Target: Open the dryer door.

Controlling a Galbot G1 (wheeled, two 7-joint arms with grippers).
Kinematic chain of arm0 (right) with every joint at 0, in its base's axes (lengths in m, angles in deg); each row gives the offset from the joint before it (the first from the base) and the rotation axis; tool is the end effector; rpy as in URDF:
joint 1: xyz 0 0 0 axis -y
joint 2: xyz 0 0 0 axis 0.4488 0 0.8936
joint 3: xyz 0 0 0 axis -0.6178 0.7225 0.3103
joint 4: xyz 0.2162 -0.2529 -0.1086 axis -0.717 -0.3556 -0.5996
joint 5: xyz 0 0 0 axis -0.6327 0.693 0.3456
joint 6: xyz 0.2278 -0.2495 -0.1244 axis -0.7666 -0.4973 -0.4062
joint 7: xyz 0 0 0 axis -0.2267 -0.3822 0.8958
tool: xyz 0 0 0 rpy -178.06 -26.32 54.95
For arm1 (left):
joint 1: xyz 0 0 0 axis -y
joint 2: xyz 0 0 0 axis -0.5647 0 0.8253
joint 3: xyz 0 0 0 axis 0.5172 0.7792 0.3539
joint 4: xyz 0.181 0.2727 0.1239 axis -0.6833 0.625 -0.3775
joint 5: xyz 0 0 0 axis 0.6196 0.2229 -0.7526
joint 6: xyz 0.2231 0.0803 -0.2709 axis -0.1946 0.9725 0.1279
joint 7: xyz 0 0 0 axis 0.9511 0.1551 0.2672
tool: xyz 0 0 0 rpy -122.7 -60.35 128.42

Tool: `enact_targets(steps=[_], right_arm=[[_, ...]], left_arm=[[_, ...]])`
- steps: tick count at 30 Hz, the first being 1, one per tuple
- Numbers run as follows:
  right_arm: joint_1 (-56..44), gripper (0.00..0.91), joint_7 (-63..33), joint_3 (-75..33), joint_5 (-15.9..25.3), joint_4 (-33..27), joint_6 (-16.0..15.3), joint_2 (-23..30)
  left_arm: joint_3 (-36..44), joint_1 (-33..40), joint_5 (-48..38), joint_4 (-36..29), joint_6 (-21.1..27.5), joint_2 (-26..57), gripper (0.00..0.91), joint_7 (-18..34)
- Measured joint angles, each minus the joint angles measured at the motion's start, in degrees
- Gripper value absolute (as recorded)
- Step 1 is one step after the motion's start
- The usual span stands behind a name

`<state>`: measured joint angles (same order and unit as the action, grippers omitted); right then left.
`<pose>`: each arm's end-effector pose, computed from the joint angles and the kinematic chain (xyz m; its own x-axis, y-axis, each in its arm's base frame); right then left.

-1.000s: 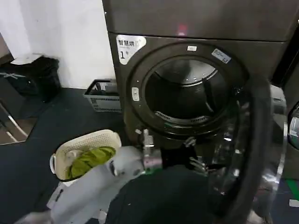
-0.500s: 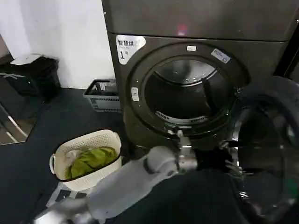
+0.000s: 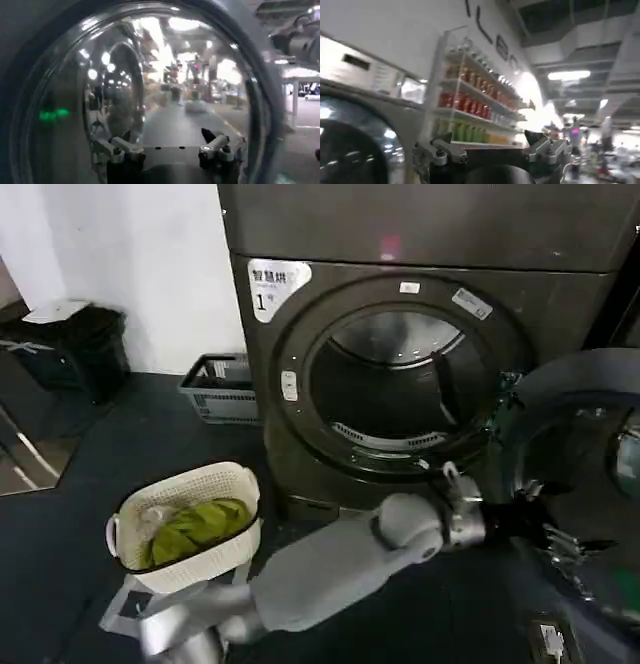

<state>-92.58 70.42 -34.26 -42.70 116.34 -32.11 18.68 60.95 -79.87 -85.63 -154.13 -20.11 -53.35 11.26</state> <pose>-0.0313 -0.3874 -0.0169 -0.3679 0.8374 -0.4042 0.9298 0.3344 -0.1536 0.3973 -0.3348 -0.1939 -0.0571 0.9962 -0.0653 0.9980 0.0586 0.0226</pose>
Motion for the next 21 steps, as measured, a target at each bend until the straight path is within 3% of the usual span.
enact_targets(steps=[10, 21], right_arm=[[-0.28, 0.907, 1.90, -2.62, 3.07, -2.54, 0.61, -0.64], [-1.28, 0.907, 3.57, -4.56, 2.84, -4.82, 0.51, -1.02]], left_arm=[[0.63, 2.04, -0.13, 7.06, -1.67, -0.02, 0.907, 1.57], [0.89, 3.15, 0.17, 10.75, -2.93, -0.04, 0.907, 1.97]])
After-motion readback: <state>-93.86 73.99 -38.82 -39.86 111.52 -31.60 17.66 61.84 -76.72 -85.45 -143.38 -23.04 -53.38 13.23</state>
